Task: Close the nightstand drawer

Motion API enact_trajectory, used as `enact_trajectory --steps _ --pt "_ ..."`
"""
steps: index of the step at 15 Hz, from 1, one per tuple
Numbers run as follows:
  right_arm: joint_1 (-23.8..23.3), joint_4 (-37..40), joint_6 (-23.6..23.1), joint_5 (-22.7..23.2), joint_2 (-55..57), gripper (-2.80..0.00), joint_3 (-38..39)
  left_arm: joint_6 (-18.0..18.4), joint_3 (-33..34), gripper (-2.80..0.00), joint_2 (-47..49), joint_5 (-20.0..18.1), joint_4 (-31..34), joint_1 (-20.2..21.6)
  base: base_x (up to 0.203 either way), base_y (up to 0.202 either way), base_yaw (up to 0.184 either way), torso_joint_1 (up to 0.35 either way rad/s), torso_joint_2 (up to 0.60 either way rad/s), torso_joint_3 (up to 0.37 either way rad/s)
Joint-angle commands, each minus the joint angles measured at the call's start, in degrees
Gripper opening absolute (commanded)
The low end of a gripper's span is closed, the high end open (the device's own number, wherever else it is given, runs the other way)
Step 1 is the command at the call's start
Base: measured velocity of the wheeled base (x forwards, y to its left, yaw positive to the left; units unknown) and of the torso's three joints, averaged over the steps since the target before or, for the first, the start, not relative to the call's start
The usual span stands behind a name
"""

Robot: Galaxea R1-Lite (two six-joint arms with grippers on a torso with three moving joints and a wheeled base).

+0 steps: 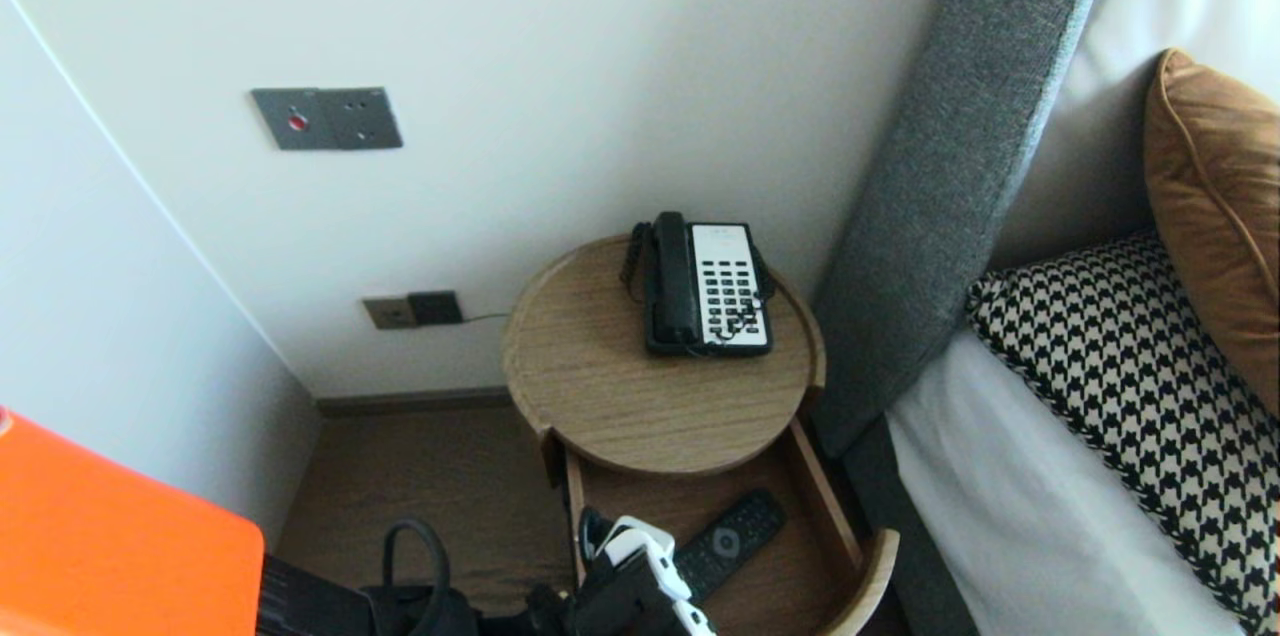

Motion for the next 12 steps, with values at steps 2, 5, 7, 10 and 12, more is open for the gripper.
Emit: enact_trajectory --steps 2,5,7,10,12 --pt "0.02 0.00 -0.02 -0.02 -0.06 -2.80 0.00 -0.10 -0.60 -2.80 0.71 0.19 -1.18 0.46 0.000 0.000 0.000 0.000 0.00 0.000" --pt "0.02 0.00 -0.02 -0.02 -0.13 -2.80 0.00 -0.10 -0.62 -2.80 1.33 0.26 -2.62 0.99 0.000 0.000 0.000 0.000 0.00 0.000" --pt "0.02 0.00 -0.02 -0.02 -0.13 -2.80 0.00 -0.06 -0.70 -2.80 1.72 0.35 -3.52 1.46 0.000 0.000 0.000 0.000 0.00 0.000" --pt "0.02 0.00 -0.02 -0.02 -0.06 -2.80 0.00 0.16 -1.27 -2.80 1.86 0.35 -4.04 2.96 0.000 0.000 0.000 0.000 0.00 0.000" --pt "0.02 0.00 -0.02 -0.02 -0.14 -2.80 0.00 0.25 -1.66 -2.80 1.94 0.19 -4.04 4.07 0.000 0.000 0.000 0.000 0.00 0.000"
